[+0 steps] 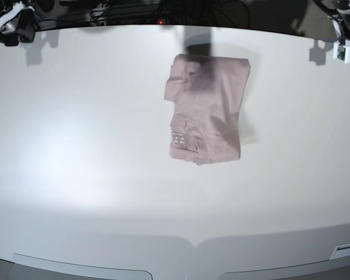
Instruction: Fold the T-shirt properly
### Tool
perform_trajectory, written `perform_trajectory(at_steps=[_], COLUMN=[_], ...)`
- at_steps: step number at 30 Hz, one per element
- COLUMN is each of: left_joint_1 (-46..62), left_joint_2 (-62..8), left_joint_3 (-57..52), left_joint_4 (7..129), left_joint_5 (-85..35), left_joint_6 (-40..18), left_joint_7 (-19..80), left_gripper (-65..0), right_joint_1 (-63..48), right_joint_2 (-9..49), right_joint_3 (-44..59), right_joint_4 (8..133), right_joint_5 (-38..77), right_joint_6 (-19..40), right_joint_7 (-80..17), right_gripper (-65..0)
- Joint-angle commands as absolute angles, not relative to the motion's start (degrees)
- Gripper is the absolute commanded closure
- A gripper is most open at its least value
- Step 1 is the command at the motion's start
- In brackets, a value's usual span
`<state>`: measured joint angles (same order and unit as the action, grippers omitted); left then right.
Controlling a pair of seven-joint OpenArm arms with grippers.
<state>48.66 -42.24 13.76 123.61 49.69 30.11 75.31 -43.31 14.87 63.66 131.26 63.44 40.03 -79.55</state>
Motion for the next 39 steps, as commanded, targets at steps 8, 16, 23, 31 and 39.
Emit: perform_trajectory(at_steps=[8, 16, 23, 31, 39], left_joint_1=[54.19, 53.87, 46.30, 31.33, 28.88], left_joint_2=[-38.92, -28.49, -22.50, -22.57, -22.06], left_joint_3=[13.43, 2.61, -4.78, -4.71, -4.67], left_joint_4=[121.14, 100.77, 79.70, 53.01, 44.84], left_joint_5=[50.78, 33.28, 16.47, -2.79, -4.75], left_joint_6=[33.26, 32.18, 21.32, -10.11, -16.80], left_joint_7=[74.96, 59.79, 44.88, 37.23, 16.01], left_gripper=[-22.1, -22.1, -22.1, -22.1, -22.1], right_joint_1=[-44.82, -44.80, -44.77, -44.62, -40.56], right_joint_2=[11.18, 11.11, 11.11, 11.14, 14.74], right_joint_3=[64.05, 61.25, 54.35, 42.44, 26.20], right_joint_4=[129.54, 120.07, 110.48, 91.35, 70.67], right_joint_5=[65.19, 65.17, 64.12, 55.75, 47.03], right_joint_6=[40.00, 40.00, 40.00, 40.00, 40.00], right_joint_7=[-78.98, -78.52, -74.32, -68.86, -54.96], right_gripper=[-25.5, -25.5, -25.5, -25.5, -25.5])
